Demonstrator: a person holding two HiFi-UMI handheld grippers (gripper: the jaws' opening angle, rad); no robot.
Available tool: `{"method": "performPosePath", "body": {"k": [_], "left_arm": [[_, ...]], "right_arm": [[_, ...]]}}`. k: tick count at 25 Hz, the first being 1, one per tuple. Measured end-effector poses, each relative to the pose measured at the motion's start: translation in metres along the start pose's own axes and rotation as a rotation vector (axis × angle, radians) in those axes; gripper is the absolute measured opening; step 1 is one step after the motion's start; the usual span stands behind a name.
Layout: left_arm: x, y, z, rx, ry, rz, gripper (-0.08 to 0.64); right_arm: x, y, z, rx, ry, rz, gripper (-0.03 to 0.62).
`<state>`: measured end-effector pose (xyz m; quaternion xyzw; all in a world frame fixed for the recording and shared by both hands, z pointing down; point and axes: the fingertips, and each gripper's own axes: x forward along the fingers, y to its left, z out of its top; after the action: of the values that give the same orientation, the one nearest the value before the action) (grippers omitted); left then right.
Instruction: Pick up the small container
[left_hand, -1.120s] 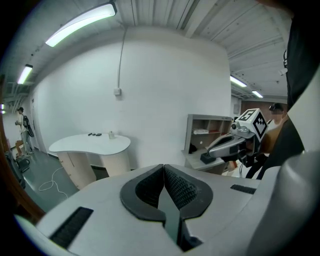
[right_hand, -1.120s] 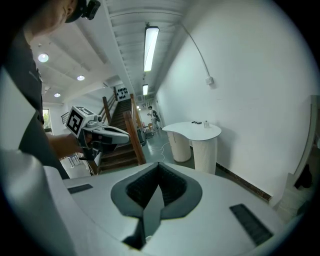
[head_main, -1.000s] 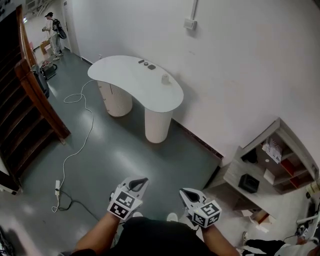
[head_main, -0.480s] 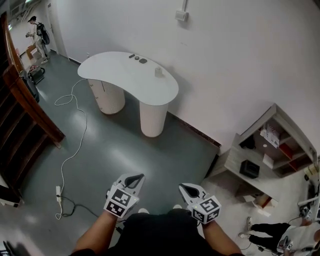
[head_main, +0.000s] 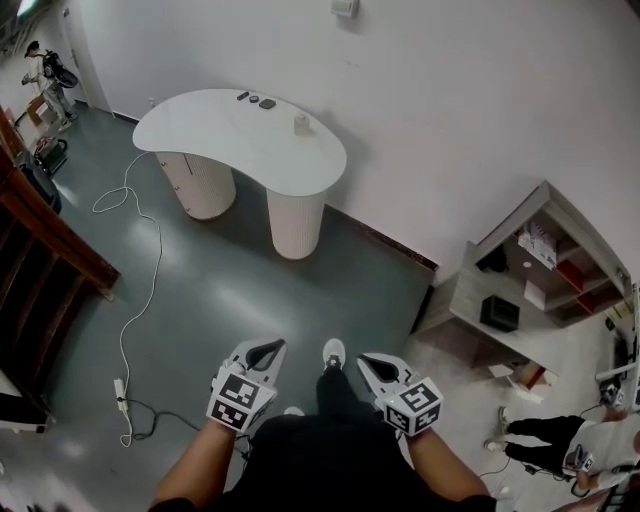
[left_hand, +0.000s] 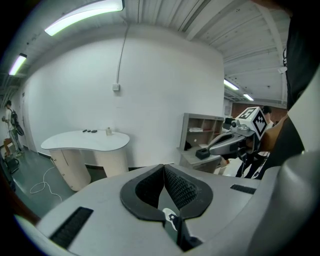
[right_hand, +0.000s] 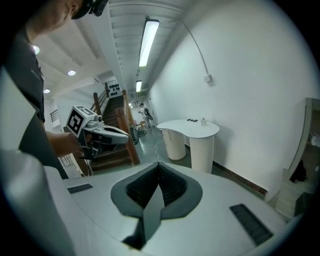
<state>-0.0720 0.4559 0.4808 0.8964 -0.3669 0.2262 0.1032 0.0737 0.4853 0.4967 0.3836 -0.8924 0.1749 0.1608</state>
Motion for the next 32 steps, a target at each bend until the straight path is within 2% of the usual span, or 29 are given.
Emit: {"method": "performPosePath", "body": {"k": [6,10,18,22,32], "left_arm": [[0.023,0.029,0.002,-0.010,0.028,0.018,0.017],[0.045,0.060,0.014,-0.013,0.042,0.052,0.017],[0.098,0.127,0.099,-0.001,-0.024,0.132,0.017],[0.129,0.146,0.123,-0.012,-0.032,0.158,0.017],[0.193,0.182,0.149,-0.048,-0.013,0.204,0.017]], "right_arm": [[0.039,-0.032,0.020,0.020,-0.012,0.019,-0.006],[0.074,-0.066,0.047,0.020,-0.040,0.044,-0.006],[0.119,-0.140,0.132,-0.040,-0.091,0.096,-0.006],[0.137,-0.175,0.167,-0.074,-0.110,0.123,-0.006],[0.183,-0.248,0.188,-0.076,-0.077,0.182,-0.006]]}}
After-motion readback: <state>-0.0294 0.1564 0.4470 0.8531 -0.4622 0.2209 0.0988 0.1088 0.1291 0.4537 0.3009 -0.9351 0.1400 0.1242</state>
